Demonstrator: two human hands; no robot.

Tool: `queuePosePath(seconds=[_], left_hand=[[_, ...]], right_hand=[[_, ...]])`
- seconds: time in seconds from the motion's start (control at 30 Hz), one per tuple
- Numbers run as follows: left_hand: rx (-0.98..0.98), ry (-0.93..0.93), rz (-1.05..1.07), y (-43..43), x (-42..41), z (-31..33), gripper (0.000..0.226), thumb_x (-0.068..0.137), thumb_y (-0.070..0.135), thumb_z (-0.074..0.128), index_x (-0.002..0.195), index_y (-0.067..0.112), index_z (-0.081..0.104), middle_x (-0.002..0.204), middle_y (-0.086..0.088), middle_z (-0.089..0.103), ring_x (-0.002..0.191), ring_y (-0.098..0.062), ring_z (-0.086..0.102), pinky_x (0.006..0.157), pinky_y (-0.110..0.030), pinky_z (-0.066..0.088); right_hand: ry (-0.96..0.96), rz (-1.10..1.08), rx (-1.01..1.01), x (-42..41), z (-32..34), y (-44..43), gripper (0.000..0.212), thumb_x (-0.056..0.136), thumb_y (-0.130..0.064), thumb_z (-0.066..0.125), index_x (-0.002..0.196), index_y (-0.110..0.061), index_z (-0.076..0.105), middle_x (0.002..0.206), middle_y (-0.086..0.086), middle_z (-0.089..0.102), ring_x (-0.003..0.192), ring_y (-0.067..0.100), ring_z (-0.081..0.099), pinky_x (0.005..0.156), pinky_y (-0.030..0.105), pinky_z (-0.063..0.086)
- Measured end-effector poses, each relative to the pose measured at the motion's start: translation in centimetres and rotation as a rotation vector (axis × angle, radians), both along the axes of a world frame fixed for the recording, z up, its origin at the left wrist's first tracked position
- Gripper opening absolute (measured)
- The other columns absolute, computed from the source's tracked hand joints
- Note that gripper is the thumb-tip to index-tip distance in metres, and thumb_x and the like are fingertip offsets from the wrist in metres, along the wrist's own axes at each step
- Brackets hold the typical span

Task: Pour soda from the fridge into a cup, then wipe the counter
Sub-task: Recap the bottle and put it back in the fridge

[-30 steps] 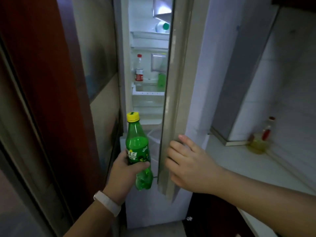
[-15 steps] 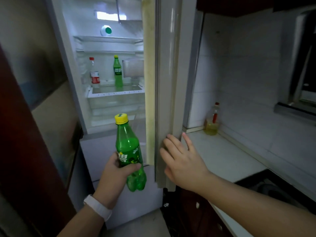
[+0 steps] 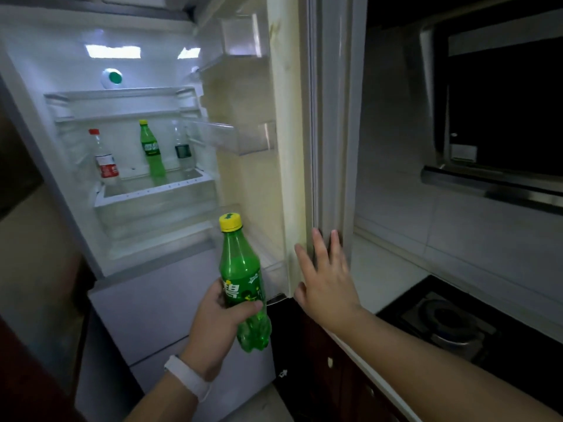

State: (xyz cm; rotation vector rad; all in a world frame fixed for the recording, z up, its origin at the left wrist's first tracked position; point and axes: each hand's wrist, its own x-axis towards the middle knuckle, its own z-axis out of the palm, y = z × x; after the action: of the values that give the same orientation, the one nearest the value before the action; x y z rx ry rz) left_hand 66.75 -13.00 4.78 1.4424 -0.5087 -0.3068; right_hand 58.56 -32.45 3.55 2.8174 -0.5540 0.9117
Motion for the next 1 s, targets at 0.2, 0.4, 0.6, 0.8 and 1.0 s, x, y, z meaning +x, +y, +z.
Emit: queuePosePath(seconds=[0.2,0.4,0.6,0.8,1.0], left_hand=[[-0.020,0.022,-0.113,-3.9,1.1,0.8,0.057,0.054,0.008,0.082,0.109,0.010,0.066,0.099,-0.009,0.077,0.090,-0.024,0.072,0.079,-0.040,0.055],[-0.012,0.020,-0.216,-6.6,2.4,0.8,0.056,0.058,0.005,0.083,0.111,0.010,0.067,0.101,-0.010,0.077,0.091,-0.024,0.073,0.079,-0.039,0.055],[-0.021,0.004,-0.274,-9.3,3.6,1.2,0.045,0.073,-0.014,0.073,0.111,0.009,0.067,0.100,-0.010,0.077,0.086,-0.018,0.074,0.072,-0.031,0.054],[-0.031,0.048,-0.280,-11.1,4.3,1.0,0.045,0.074,-0.017,0.071,0.114,0.002,0.064,0.104,-0.021,0.073,0.091,-0.030,0.070,0.081,-0.041,0.056],[-0.041,0.042,-0.270,-11.4,4.9,1.0,0.045,0.074,-0.015,0.072,0.114,0.003,0.064,0.104,-0.017,0.074,0.091,-0.026,0.071,0.076,-0.034,0.054]], right_hand=[[-0.072,-0.143,0.112,0.9,0.4,-2.6,0.094,0.064,-0.037,0.079,0.147,-0.013,0.040,0.154,0.024,0.024,0.138,0.055,0.028,0.104,0.056,0.037],[-0.104,-0.225,0.246,1.7,0.1,-6.0,0.093,0.077,-0.031,0.070,0.155,-0.018,0.020,0.162,0.021,0.004,0.146,0.050,0.007,0.111,0.056,0.030],[-0.118,-0.261,0.322,2.6,0.3,-9.1,0.090,0.084,-0.031,0.062,0.155,-0.024,0.007,0.161,0.014,-0.016,0.147,0.045,-0.006,0.115,0.054,0.022],[-0.102,-0.269,0.357,3.0,0.5,-11.3,0.087,0.086,-0.030,0.060,0.155,-0.026,0.007,0.158,0.011,-0.028,0.146,0.043,-0.014,0.117,0.052,0.017],[-0.126,-0.233,0.428,2.0,1.6,-11.4,0.081,0.089,-0.033,0.056,0.155,-0.024,0.010,0.161,0.006,-0.025,0.148,0.034,-0.014,0.119,0.048,0.016]])
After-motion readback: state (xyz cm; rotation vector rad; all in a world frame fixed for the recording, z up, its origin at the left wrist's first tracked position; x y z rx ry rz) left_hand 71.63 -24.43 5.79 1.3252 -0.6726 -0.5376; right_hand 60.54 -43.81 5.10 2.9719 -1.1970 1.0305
